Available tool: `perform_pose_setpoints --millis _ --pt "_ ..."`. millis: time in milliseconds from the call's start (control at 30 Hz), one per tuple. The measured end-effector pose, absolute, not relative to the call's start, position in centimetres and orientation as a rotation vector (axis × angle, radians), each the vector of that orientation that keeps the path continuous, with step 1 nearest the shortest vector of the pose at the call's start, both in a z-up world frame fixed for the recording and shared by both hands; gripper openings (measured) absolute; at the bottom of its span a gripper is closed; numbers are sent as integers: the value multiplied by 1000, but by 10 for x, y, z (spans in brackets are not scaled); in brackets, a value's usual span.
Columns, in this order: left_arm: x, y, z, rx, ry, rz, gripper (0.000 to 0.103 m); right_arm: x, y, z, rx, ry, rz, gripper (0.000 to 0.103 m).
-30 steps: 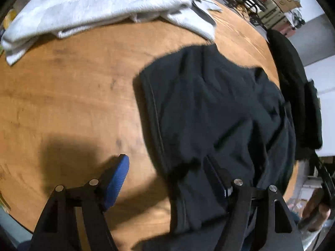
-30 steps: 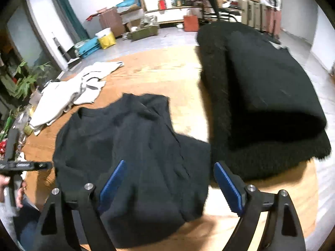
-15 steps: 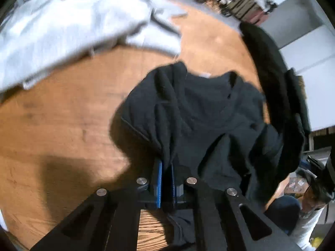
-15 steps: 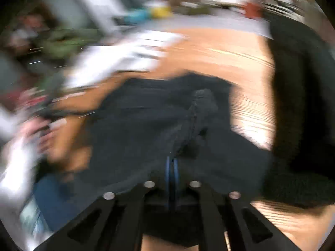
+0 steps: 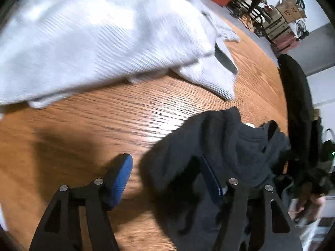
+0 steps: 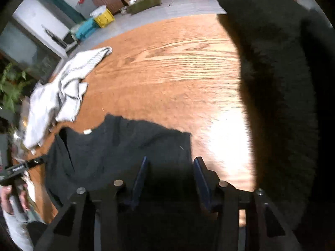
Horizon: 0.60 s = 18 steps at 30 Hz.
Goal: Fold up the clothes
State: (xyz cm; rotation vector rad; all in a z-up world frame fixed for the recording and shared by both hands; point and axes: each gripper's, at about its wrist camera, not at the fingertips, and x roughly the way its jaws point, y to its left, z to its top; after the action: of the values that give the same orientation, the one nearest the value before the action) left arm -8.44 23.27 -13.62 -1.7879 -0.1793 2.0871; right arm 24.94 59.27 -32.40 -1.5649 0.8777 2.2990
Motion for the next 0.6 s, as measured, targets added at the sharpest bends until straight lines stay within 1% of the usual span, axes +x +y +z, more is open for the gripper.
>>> perform_pose_setpoints --millis 33,67,100,200,300,400,500,567,600 --pt "-83 238 -139 -1770 -175 2072 67 251 592 -324 -1566 894 2312 18" --pt "-81 243 -142 -1770 -165 2038 29 253 590 -323 -1564 902 2324 8" --pt "-77 247 -141 -1763 -153 2018 13 255 589 -322 -1562 911 2335 9" --pt "-59 256 -110 -1638 -117 2091 13 273 588 -276 -1394 936 2464 8" --pt "-16 253 -68 -1504 -207 2123 12 300 582 -221 -1187 975 2603 8" --pt "-22 232 -2 -1373 -248 2205 11 319 564 -166 -1050 900 2703 8" --pt "-29 211 63 -1238 -289 2280 10 312 553 -120 -1007 787 2746 8" --pt "-33 197 106 -1145 -316 2326 10 292 560 -83 -950 722 2741 8" --pt "-35 190 128 -1099 -329 2347 10 289 565 -55 -866 705 2751 8"
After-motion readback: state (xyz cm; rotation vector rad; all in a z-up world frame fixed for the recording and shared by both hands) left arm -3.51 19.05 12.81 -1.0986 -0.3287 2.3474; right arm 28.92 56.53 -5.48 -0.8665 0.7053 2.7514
